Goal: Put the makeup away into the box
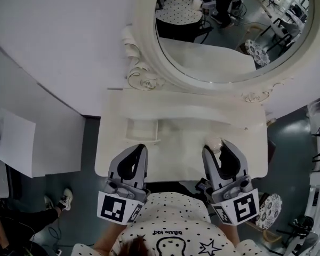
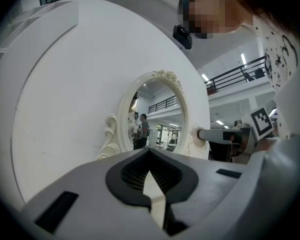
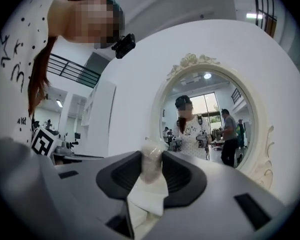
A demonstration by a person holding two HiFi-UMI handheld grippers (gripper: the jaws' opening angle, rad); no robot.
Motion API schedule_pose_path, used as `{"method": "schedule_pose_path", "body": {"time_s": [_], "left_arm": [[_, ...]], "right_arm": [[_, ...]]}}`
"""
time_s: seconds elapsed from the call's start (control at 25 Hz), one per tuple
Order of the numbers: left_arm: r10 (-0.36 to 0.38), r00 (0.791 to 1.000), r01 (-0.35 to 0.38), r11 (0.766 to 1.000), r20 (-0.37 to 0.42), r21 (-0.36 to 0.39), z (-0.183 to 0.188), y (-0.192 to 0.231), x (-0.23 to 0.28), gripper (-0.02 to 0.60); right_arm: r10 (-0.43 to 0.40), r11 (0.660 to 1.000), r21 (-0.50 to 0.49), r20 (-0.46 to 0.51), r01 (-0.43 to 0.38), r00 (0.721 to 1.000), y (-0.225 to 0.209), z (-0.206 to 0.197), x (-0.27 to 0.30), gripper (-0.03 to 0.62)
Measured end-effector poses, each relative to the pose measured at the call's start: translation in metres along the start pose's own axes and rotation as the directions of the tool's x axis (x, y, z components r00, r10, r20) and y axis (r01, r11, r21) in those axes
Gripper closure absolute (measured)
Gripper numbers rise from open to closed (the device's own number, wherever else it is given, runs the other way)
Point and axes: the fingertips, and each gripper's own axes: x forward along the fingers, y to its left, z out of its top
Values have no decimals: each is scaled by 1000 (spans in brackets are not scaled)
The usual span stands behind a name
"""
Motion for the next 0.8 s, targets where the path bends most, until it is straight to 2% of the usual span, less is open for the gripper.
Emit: {"method": "schedule_pose_path", "body": {"time_s": [0.16, 0.52, 0.8], "left_arm": [[-17, 1000, 17, 1000, 20, 7, 6, -7, 1, 586], [-29, 1000, 29, 1000, 12, 6, -3, -8, -1, 586], [-24, 1000, 24, 1000, -1, 10, -7, -6, -4, 586]], "right_arm": [[10, 1000, -27, 13, -9, 1000, 1, 19, -12, 461], [-1, 998, 60, -116, 8, 993, 4, -58, -19, 461], [-6, 994, 105, -149, 22, 989, 8, -76, -19, 461]]}}
